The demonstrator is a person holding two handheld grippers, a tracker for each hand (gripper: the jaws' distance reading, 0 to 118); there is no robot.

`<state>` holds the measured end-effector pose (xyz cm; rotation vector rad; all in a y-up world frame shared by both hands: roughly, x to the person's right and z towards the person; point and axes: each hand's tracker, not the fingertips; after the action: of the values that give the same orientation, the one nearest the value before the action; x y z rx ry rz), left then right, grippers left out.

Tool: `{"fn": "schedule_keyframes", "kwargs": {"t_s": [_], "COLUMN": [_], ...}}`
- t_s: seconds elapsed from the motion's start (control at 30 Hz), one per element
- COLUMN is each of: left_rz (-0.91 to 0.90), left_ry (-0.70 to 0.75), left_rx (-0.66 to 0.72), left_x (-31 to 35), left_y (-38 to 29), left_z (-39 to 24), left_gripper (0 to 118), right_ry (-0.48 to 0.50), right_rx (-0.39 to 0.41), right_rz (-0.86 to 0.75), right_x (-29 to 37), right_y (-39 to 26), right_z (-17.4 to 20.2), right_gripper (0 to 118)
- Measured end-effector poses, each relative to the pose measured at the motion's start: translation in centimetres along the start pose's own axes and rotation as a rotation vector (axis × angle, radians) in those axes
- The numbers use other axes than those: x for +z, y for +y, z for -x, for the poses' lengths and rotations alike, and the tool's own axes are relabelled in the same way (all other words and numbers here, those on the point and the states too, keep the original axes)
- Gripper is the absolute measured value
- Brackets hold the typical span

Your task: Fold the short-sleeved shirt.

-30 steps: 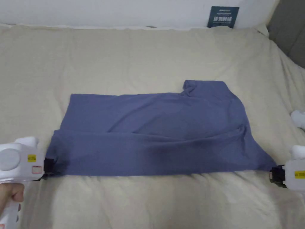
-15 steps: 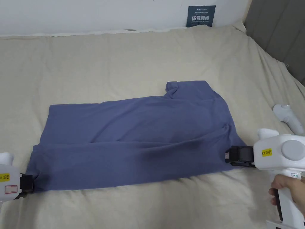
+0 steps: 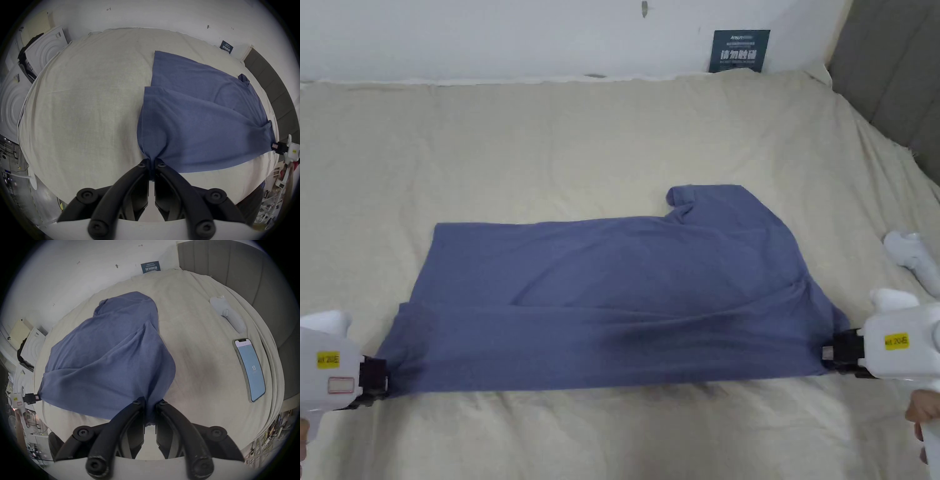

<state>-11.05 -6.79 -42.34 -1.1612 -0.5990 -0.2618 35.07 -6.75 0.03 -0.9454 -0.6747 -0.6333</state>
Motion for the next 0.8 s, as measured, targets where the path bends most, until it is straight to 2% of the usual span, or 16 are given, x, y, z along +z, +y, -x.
{"fn": "schedule_keyframes", "kwargs": {"t_s": [0.33, 0.47, 0.6, 0.63, 0.67, 0.7, 0.73, 0.77, 0.8], "left_rz": [0.042, 0.038, 0.071, 0.077, 0.073, 0.067, 0.048, 0.033, 0.035], "left_ry": [-0.034, -0.049, -0.039, -0.031, -0.029, -0.032, -0.017, -0.011, 0.018], "left_rx": [-0.002, 0.001, 0.027, 0.017, 0.020, 0.021, 0.005, -0.004, -0.004], "left_x": [3.5, 3.0, 2.0, 1.7, 1.6, 1.5, 1.6, 1.7, 1.4], "left_y": [-8.5, -9.7, -9.7, -9.6, -9.6, -9.5, -9.4, -9.3, -9.2], "left_z": [1.5, 2.0, 2.0, 1.9, 1.9, 1.9, 1.9, 1.9, 2.3], "left_gripper": [4, 4, 4, 4, 5, 31, 78, 118, 113], "right_ry": [-0.008, -0.003, -0.050, -0.052, -0.060, -0.073, -0.113, -0.150, -0.141], "right_rx": [0.040, 0.006, 0.032, 0.034, 0.038, 0.044, 0.046, 0.054, 0.096], "right_rz": [0.080, 0.090, 0.109, 0.122, 0.121, 0.128, 0.130, 0.112, 0.105], "right_x": [2.3, 2.0, 1.6, 1.3, 1.2, 1.2, 1.3, 1.6, 2.0], "right_y": [-7.1, -7.9, -7.4, -7.2, -7.1, -6.9, -6.8, -6.8, -6.8], "right_z": [-1.9, -2.4, -1.7, -1.5, -1.4, -1.1, -1.0, -0.9, -1.1], "right_gripper": [10, 10, 10, 11, 18, 49, 83, 104, 108]}}
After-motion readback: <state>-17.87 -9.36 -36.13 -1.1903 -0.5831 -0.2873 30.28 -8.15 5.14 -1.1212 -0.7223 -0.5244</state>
